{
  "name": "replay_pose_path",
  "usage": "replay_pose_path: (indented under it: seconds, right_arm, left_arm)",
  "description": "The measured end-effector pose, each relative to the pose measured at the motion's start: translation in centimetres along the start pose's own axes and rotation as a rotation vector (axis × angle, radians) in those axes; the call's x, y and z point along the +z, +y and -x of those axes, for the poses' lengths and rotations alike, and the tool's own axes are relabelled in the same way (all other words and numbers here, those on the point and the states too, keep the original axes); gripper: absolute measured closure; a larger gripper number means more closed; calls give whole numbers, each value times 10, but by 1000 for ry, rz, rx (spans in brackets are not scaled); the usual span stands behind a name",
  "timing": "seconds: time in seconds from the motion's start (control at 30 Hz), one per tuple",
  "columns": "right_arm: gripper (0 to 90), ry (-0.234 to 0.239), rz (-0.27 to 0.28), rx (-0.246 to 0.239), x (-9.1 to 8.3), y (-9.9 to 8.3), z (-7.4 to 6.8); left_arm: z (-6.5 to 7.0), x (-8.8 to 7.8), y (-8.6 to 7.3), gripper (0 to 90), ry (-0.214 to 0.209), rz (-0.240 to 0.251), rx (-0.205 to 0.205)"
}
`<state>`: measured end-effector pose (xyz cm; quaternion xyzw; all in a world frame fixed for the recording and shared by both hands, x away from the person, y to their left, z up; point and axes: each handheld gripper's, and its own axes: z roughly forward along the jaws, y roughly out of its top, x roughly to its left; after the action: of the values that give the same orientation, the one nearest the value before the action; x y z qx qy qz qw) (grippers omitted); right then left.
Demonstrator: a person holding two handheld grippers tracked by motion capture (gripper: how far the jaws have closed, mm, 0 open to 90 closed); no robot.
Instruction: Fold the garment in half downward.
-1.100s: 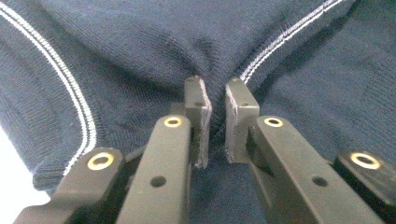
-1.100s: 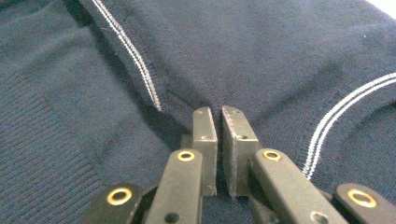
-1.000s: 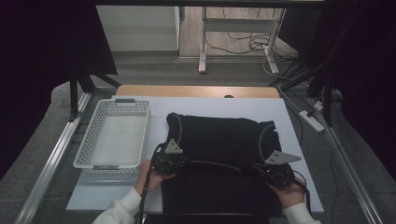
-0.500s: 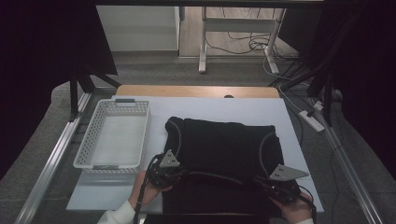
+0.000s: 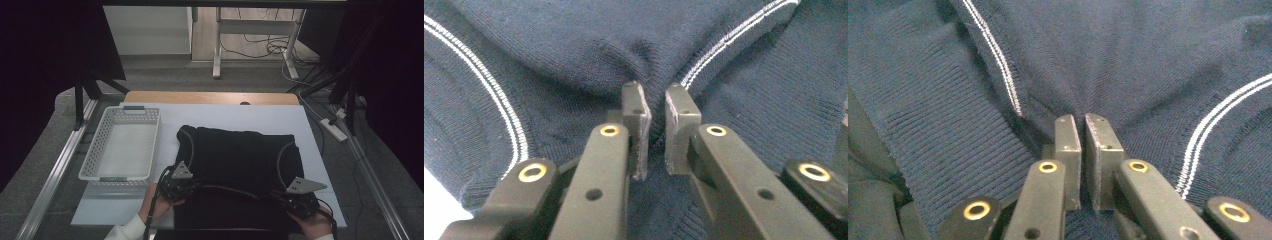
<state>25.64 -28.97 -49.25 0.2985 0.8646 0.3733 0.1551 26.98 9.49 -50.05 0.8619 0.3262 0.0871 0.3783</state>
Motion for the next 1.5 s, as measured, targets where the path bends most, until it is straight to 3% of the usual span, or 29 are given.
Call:
replay_pose_path:
  seconds: [0.43, 0.67, 0.83, 0.9, 0.97, 1.03, 1.1, 1.13, 1.17, 1.2, 1.33, 1.5]
  right_arm:
    - [849, 8, 4, -6, -6, 0, -4]
    - [849, 18, 13, -23, -27, -5, -21]
    - [848, 21, 1, -27, -31, -12, -28]
    - [758, 17, 3, -16, -30, -13, -27]
    - [575, 8, 28, 6, -32, -11, -25]
    - [503, -26, 57, 38, -36, -9, -22]
    - [478, -46, 65, 65, -38, -8, -17]
    - [470, -87, 61, 102, -39, -8, -9]
    - [470, -87, 61, 102, -39, -8, -9]
    - [465, -134, 24, 128, -35, -9, 1]
    - [471, -160, -20, 163, -25, -12, 15]
    - [478, -160, -64, 181, -10, -10, 25]
  left_arm:
    - [3, -3, -2, 807, -4, 0, 7]
    - [22, -18, -15, 806, -34, 14, 29]
    - [29, -16, -17, 792, -40, 4, 45]
    - [29, -14, -16, 698, -41, 6, 50]
    - [29, -14, -14, 507, -27, 27, 61]
    - [30, -17, -12, 408, -9, 50, 59]
    - [27, -18, -8, 383, 7, 61, 49]
    - [23, -17, -5, 369, 23, 67, 32]
    - [23, -17, -5, 363, 23, 67, 32]
    - [20, -15, -2, 361, 41, 73, 20]
    - [13, -13, 5, 347, 69, 77, 11]
    - [5, -8, 14, 339, 72, 76, -3]
